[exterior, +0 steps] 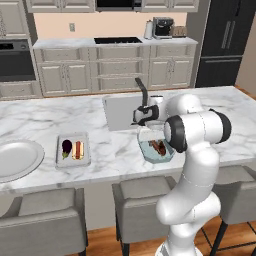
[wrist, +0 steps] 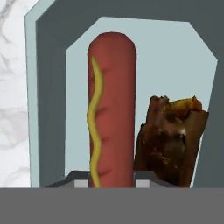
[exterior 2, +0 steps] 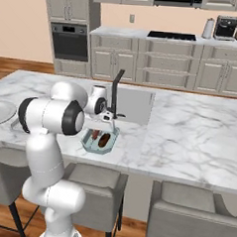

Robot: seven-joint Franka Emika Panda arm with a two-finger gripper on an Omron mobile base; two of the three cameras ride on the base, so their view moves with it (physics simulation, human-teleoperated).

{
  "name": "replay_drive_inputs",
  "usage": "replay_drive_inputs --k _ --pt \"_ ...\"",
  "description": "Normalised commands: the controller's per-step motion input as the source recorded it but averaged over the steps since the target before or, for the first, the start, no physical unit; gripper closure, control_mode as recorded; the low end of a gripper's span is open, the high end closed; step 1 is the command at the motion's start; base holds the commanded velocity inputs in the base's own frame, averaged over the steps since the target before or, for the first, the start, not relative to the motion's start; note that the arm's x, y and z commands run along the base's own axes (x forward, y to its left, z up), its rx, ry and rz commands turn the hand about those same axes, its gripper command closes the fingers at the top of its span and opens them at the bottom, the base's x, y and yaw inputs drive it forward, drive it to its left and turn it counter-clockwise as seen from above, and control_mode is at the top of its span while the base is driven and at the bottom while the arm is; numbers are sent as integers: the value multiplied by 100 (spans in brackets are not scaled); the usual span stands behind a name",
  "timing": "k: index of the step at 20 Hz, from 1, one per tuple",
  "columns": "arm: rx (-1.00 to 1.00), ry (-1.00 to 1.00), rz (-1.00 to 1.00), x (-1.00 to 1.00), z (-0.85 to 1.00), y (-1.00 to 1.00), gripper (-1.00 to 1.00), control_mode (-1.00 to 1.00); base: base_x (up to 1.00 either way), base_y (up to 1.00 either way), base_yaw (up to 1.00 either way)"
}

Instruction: Place one cooked food and one vegetable from the large plate to each tupperware container.

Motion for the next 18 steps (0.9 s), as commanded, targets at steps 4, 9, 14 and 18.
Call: replay_drive_inputs --k 4,9,14,18 --pt "0 0 0 25 -36 0 100 -100 0 0 0" --pt "0 2 0 4 -36 0 100 -100 0 0 0" --pt "0 0 0 2 -30 0 100 -100 0 0 0" --pt "0 0 0 0 -4 0 100 -100 0 0 0"
